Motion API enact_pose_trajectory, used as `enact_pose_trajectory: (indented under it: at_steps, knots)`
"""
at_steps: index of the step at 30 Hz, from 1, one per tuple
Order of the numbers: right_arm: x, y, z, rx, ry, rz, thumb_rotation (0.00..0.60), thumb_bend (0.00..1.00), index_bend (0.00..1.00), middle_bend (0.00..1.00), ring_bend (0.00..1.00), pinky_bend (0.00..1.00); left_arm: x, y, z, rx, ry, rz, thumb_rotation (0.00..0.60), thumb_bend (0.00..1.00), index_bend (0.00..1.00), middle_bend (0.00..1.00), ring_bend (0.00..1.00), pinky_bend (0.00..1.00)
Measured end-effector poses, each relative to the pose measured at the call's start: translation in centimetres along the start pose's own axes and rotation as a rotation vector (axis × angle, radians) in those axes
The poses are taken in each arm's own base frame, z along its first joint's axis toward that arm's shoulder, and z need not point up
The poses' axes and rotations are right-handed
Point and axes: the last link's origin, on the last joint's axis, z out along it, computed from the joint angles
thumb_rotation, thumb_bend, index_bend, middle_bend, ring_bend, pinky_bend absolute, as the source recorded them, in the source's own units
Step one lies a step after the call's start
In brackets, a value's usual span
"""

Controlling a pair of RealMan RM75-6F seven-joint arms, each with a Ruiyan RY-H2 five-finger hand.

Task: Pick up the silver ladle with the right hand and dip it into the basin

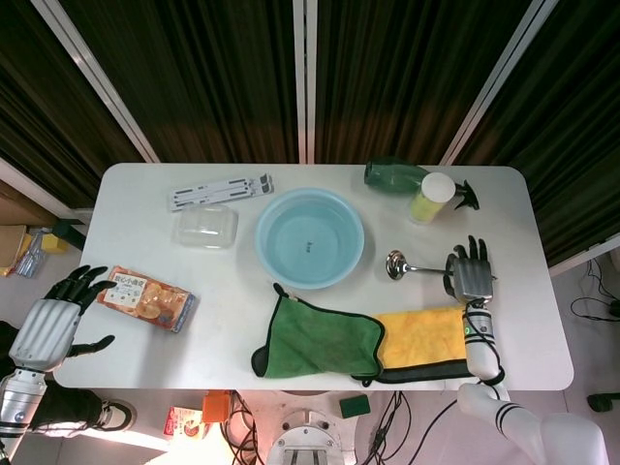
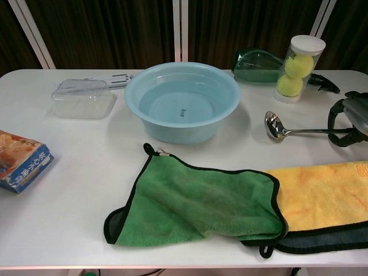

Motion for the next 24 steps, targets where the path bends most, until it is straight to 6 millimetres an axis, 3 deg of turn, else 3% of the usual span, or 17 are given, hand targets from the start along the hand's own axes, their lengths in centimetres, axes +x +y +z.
enact_pose_trajectory:
  at_steps: [4, 8, 13, 18, 24]
  knots:
    - [0.1, 0.2, -0.2, -0.003, 0.015, 0.045, 0.600, 0.53, 0.88, 0.38, 0.11, 0.23, 0.0, 0.0, 0.0, 0.000, -0.002, 0.000, 0.600, 0.02, 0.26, 0.14, 0.07, 0.22]
    - [0.2, 0.1, -0.5, 0.000, 0.025, 0.133, 0.600, 0.56, 0.90, 0.43, 0.19, 0.31, 0.0, 0.0, 0.1, 0.000, -0.002, -0.001, 0.600, 0.02, 0.26, 0.13, 0.07, 0.22]
    - [1.0, -0.2, -1.1, 0.022, 0.042, 0.234, 0.600, 0.58, 0.90, 0.43, 0.25, 0.42, -0.1, 0.1, 0.1, -0.005, -0.001, -0.001, 0.600, 0.02, 0.26, 0.13, 0.07, 0.22]
    - [1.8, -0.6, -1.6, 0.035, 0.038, 0.318, 0.600, 0.61, 0.90, 0.44, 0.33, 0.64, -0.1, 0.2, 0.1, -0.011, 0.001, -0.004, 0.600, 0.02, 0.26, 0.12, 0.07, 0.23]
    - [2.7, -0.6, -2.2, 0.044, 0.044, 0.402, 0.600, 0.62, 0.90, 0.46, 0.44, 0.81, -0.1, 0.1, 0.1, -0.011, 0.001, -0.005, 0.600, 0.02, 0.26, 0.12, 0.07, 0.23]
